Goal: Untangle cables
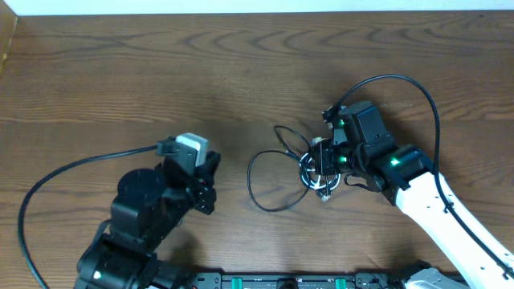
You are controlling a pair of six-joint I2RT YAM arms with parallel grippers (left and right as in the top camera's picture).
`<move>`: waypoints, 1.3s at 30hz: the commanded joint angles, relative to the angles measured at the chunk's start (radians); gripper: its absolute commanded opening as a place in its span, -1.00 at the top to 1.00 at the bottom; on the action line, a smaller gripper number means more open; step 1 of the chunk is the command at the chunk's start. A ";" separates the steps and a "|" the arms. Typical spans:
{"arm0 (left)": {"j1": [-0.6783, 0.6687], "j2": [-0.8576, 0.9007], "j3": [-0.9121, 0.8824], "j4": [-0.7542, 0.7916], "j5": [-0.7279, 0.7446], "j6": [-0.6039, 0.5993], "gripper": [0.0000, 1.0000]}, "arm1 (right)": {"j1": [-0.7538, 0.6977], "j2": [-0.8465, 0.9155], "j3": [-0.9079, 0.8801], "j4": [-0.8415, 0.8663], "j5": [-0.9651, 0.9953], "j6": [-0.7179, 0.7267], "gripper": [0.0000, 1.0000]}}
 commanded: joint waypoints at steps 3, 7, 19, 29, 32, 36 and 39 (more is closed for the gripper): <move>0.002 -0.006 0.008 -0.028 -0.069 -0.089 0.85 | 0.000 -0.003 0.011 0.000 0.046 -0.003 0.78; 0.002 -0.006 0.008 -0.041 -0.069 -0.090 0.84 | 0.000 -0.003 0.011 0.000 0.036 -0.004 0.23; 0.002 -0.006 0.008 -0.046 -0.069 -0.093 0.57 | 0.042 0.018 0.005 -0.002 0.084 0.019 -0.58; 0.002 -0.006 0.008 -0.050 -0.069 -0.101 0.53 | 0.169 0.244 -0.005 0.003 0.220 0.086 -0.25; 0.002 -0.006 0.008 -0.056 -0.069 -0.100 0.52 | 0.168 0.312 -0.005 0.014 0.219 0.113 -0.17; 0.002 -0.006 0.008 -0.057 -0.069 -0.100 0.51 | 0.168 0.382 -0.005 0.024 0.219 0.126 -0.13; 0.002 -0.006 0.008 -0.057 -0.069 -0.100 0.49 | 0.169 0.423 -0.005 0.040 0.215 0.124 -0.12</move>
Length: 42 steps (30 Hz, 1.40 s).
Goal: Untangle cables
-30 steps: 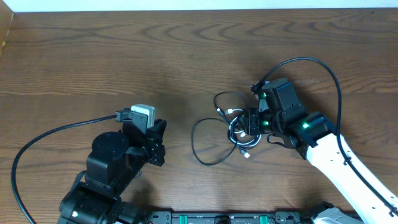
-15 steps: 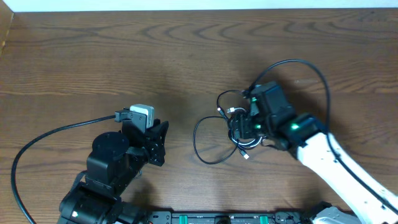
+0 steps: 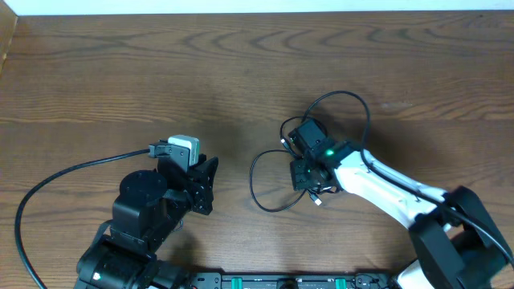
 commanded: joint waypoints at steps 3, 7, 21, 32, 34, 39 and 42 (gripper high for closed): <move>0.002 -0.002 0.008 -0.003 -0.013 -0.010 0.49 | 0.010 0.063 -0.003 0.020 0.002 0.023 0.07; 0.002 0.000 0.008 -0.003 -0.013 -0.010 0.49 | 0.025 0.090 -0.003 0.030 -0.045 0.023 0.66; 0.002 0.037 0.008 -0.065 -0.013 -0.127 0.48 | 0.032 0.086 -0.003 0.581 -0.373 0.486 0.33; 0.002 0.068 0.008 -0.077 -0.013 -0.229 -0.17 | 0.031 0.015 -0.003 0.460 -0.327 0.417 -0.22; 0.002 0.097 0.007 -0.077 -0.013 -0.305 -0.22 | 0.031 -0.037 -0.003 0.409 -0.281 0.384 -0.29; 0.002 0.211 0.007 -0.069 -0.013 -0.464 -0.66 | 0.024 -0.201 -0.003 0.271 -0.105 0.298 -0.99; -0.002 0.324 0.007 -0.058 -0.011 -0.528 -0.66 | 0.006 -0.335 -0.003 0.124 0.114 0.276 -0.98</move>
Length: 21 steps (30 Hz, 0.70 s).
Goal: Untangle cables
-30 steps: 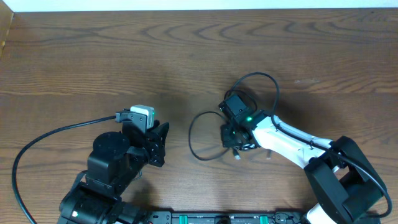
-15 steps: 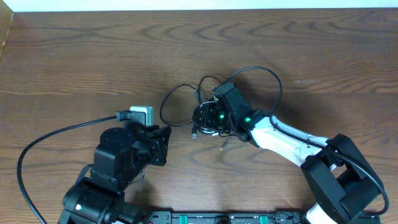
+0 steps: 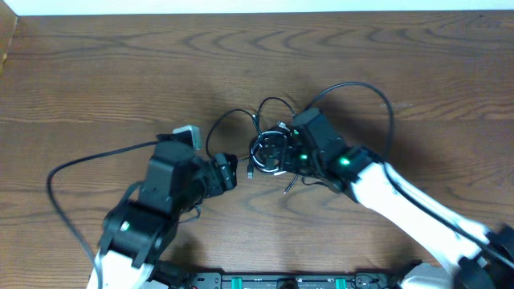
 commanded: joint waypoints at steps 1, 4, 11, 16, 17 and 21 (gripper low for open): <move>-0.003 0.101 0.007 0.012 -0.011 -0.123 -0.66 | -0.018 -0.127 0.000 -0.100 0.290 -0.059 -0.99; -0.020 0.199 0.007 0.053 -0.006 -0.166 -0.66 | -0.034 -0.217 0.000 -0.216 0.458 -0.059 -0.99; -0.098 0.449 0.007 0.232 -0.026 -0.168 -0.65 | -0.079 -0.300 0.000 -0.343 0.510 -0.059 -0.98; -0.107 0.616 0.007 0.306 -0.073 -0.169 -0.57 | -0.080 -0.298 0.000 -0.378 0.501 -0.058 -0.99; -0.107 0.642 0.007 0.319 -0.077 -0.169 -0.55 | -0.080 -0.298 -0.001 -0.381 0.498 -0.056 -0.99; -0.107 0.729 0.007 0.367 -0.077 -0.169 -0.35 | -0.080 -0.298 -0.001 -0.382 0.497 -0.043 -0.98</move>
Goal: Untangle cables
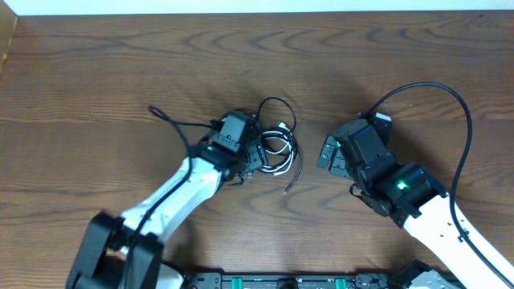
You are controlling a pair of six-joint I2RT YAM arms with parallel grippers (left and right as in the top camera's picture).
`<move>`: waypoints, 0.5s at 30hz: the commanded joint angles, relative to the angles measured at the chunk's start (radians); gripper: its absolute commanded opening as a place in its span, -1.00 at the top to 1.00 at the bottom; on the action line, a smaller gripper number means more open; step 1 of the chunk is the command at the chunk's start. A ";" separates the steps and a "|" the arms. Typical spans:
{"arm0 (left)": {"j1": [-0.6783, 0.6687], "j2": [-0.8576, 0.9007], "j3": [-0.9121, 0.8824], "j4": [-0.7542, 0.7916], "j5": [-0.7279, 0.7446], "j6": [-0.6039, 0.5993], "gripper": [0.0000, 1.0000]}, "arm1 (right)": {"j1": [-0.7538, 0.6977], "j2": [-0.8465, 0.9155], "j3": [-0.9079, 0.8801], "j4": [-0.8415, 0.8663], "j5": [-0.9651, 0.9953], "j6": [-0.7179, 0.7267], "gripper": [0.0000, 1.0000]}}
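A tangle of thin black cables [275,146] with white plug ends lies at the table's middle, one loop reaching toward the far side and one loose end trailing toward the near edge. My left gripper [254,158] is at the tangle's left edge, its fingers closed onto the strands there. To the right of the tangle and clear of it, my right gripper [328,154] stands open with nothing between its fingers.
The brown wooden table [96,72] stretches to the far and left sides. Each arm's own thick black lead arcs over the table: the left arm's lead [173,123] and the right arm's lead [450,96]. A black rail [281,281] runs along the near edge.
My right gripper has let go of the tangle and now stands to its right, open. My left gripper has moved up from the lower left to the tangle's left edge and closed there.
The tangle first lay right of centre with my right gripper on it and my left arm folded at the near left. It then sat slightly further left, then near the middle with the left gripper close by. Now the left holds it and the right is apart.
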 commanded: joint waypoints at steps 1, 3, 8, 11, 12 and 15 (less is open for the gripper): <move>-0.002 0.056 0.007 0.019 -0.027 -0.003 -0.33 | -0.003 -0.003 -0.002 -0.001 0.021 0.009 -0.99; -0.002 0.084 0.007 0.031 -0.027 -0.002 -0.29 | -0.003 -0.002 -0.001 0.000 0.014 0.017 -0.98; -0.002 0.129 0.007 0.055 -0.027 0.005 -0.18 | -0.003 0.004 -0.002 0.000 0.006 0.027 -0.98; -0.002 0.148 0.007 0.071 -0.031 0.010 -0.01 | -0.003 0.010 -0.002 -0.001 0.000 0.027 -0.98; -0.002 0.152 0.007 0.071 -0.031 0.009 0.13 | -0.003 0.013 -0.002 0.000 -0.003 0.027 -0.98; -0.002 0.155 0.007 0.071 -0.031 0.009 0.59 | -0.003 0.025 -0.002 0.000 -0.025 0.027 -0.99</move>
